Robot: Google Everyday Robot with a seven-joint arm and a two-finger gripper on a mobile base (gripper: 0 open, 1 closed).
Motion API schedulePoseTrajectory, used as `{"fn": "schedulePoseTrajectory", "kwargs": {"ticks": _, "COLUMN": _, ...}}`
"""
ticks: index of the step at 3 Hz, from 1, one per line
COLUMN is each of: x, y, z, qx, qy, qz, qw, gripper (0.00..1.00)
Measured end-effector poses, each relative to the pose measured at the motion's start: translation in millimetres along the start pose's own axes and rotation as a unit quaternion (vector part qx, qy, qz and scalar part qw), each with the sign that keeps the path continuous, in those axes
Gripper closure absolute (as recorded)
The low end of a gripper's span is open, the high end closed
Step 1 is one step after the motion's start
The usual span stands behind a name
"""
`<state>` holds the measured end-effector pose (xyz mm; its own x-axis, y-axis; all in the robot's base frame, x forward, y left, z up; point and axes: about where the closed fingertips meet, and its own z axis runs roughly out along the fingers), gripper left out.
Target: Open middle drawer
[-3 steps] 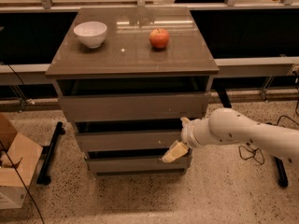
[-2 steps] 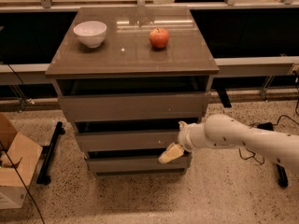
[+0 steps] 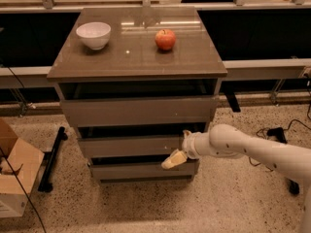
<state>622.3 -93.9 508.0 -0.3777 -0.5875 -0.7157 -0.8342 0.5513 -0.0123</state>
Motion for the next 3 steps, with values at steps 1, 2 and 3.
{"fn": "schedulePoseTrajectory", "kwargs": {"ticks": 1, "x": 3, "y": -14, "z": 24, "qx": -0.013, "qy": -0.007, "qz": 0.004, "qw": 0.9999, "gripper": 0.0}}
{"fn": "schedulePoseTrajectory", "kwargs": {"ticks": 2, "x": 2, "y": -32, "z": 51, "qx": -0.028, "qy": -0.01, "qz": 0.004, "qw": 0.9995, "gripper": 0.0}}
{"fn": "schedulePoseTrajectory", "kwargs": {"ticks": 3, "x": 9, "y": -50, "z": 76, "qx": -0.043, "qy": -0.001, "qz": 0.014, "qw": 0.999, "gripper": 0.02}}
